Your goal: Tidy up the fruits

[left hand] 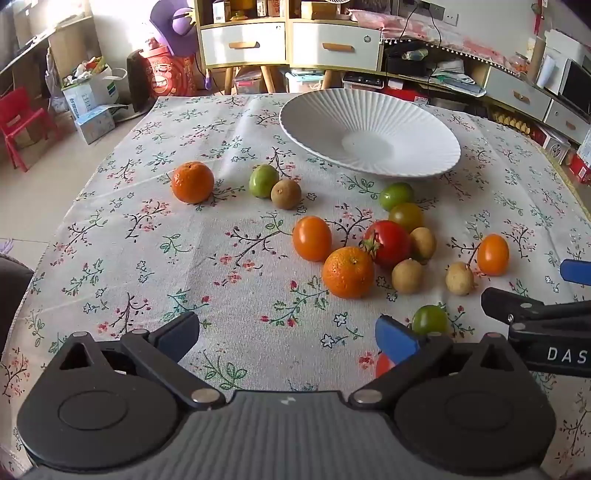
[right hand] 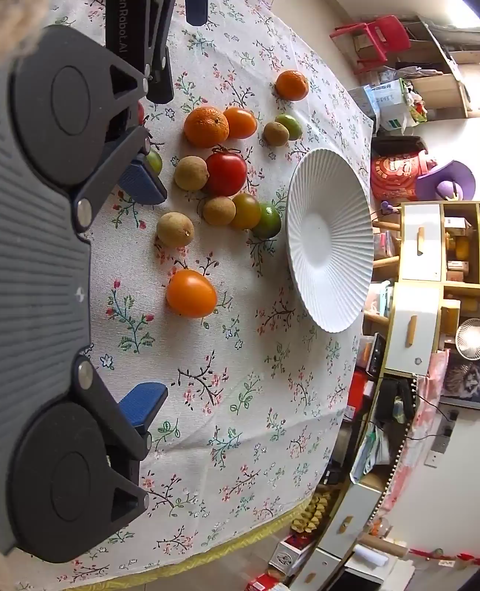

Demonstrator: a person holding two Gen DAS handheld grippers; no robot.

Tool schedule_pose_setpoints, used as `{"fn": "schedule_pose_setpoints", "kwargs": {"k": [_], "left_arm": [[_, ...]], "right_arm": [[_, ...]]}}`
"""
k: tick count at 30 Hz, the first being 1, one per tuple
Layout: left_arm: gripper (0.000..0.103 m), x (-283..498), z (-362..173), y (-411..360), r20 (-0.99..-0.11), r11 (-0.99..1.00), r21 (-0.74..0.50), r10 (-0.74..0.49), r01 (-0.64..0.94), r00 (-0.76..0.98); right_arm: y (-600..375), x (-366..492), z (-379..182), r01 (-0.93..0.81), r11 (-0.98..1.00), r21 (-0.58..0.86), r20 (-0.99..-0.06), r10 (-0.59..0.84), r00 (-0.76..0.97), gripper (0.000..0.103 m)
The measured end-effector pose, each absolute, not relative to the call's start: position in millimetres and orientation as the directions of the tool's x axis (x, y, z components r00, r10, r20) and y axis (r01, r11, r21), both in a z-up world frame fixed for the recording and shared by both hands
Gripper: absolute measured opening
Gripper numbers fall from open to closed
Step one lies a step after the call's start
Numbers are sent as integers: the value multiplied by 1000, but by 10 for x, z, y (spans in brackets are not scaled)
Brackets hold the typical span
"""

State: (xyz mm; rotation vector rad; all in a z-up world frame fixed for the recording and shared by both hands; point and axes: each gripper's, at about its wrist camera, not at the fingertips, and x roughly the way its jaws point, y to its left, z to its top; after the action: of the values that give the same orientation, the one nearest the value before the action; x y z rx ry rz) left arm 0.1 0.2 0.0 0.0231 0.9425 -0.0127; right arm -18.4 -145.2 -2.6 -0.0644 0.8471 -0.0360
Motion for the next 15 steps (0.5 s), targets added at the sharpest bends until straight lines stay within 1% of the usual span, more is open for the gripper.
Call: {"fn": "schedule_pose_setpoints", "kwargs": {"k": [2, 8, 15], "left_arm": [[97, -3, -1, -5, -802, 999, 30, 9, 25, 598], [97, -6, 36, -4, -806, 999, 21, -1, 32, 592], [97, 4, 17, 1, -803, 999, 21, -1, 31, 596]], "right_arm": [[-1459, -187, -24, 10, 998, -68, -740, -57, 670, 103], [-1516, -213, -18, 23, 997, -80, -732, -75, 677, 103], [-1455, -182, -26, 4, 997, -79, -745, -62, 664, 103]]}}
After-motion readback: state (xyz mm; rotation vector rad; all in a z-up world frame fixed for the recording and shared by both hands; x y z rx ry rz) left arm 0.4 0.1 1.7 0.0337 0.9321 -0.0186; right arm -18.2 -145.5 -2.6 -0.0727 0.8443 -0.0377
